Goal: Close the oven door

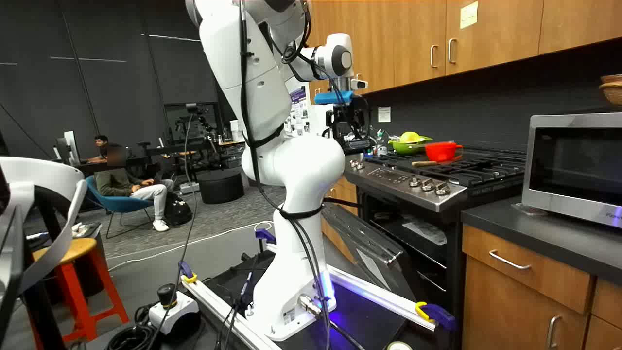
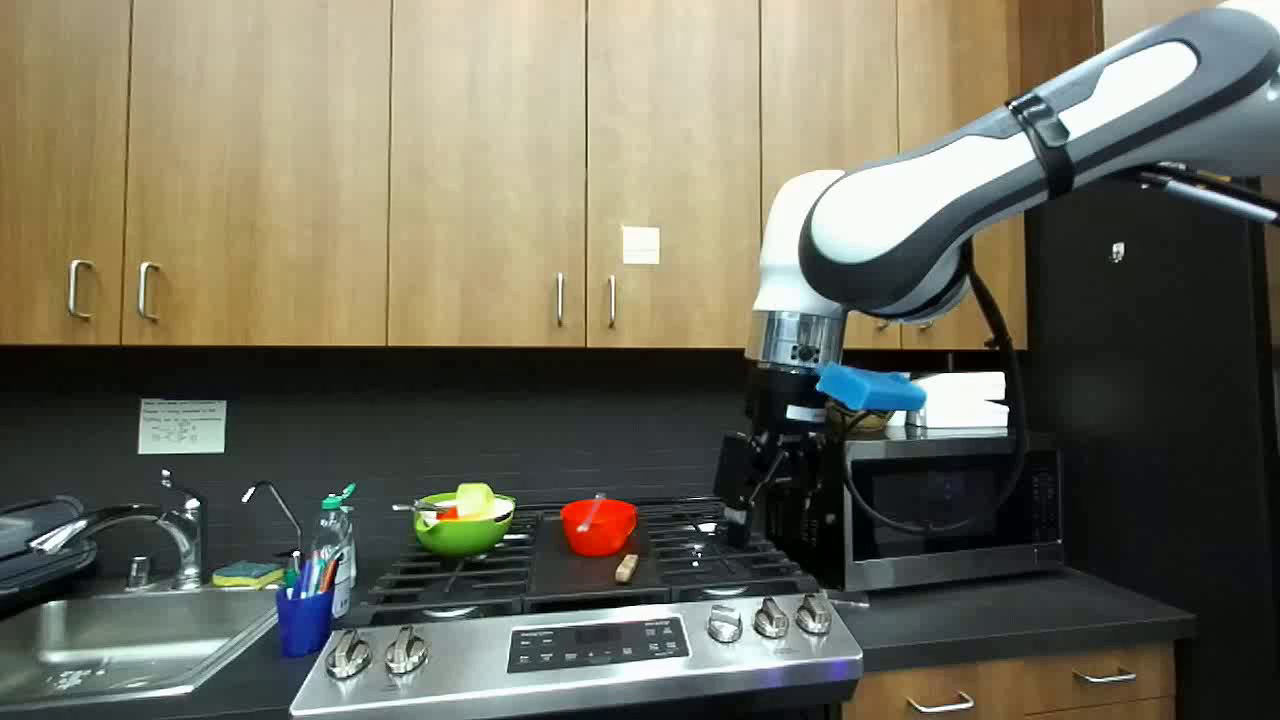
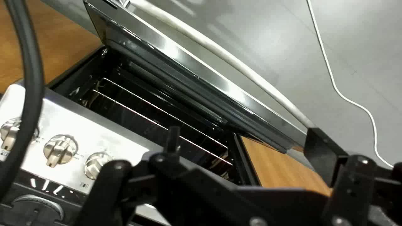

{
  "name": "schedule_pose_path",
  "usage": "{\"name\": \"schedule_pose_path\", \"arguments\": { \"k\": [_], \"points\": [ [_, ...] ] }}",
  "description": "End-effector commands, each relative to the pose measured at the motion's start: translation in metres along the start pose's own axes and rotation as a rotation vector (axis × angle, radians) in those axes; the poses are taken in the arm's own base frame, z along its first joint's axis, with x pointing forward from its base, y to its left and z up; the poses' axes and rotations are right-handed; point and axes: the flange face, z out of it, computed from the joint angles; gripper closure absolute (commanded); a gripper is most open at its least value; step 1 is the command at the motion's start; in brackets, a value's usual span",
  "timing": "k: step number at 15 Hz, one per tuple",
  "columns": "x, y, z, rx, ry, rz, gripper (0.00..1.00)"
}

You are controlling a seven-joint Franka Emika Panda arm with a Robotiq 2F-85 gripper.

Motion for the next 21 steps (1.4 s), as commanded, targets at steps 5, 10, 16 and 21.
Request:
{"name": "schedule_pose_path", "arguments": {
  "k": [5,10,16,21],
  "points": [
    [0.0003,-0.0001,-0.0008,0.000,-0.001,0.000,0.00],
    [0.0003,-0.0001,-0.0008,0.000,-0.001,0.000,0.00],
    [0.0003,-0.0001,-0.0008,0.000,-0.001,0.000,0.00],
    [-0.0001,-0.0070,0.0013,-0.001,0.001,0.011,0.00]
  ]
}}
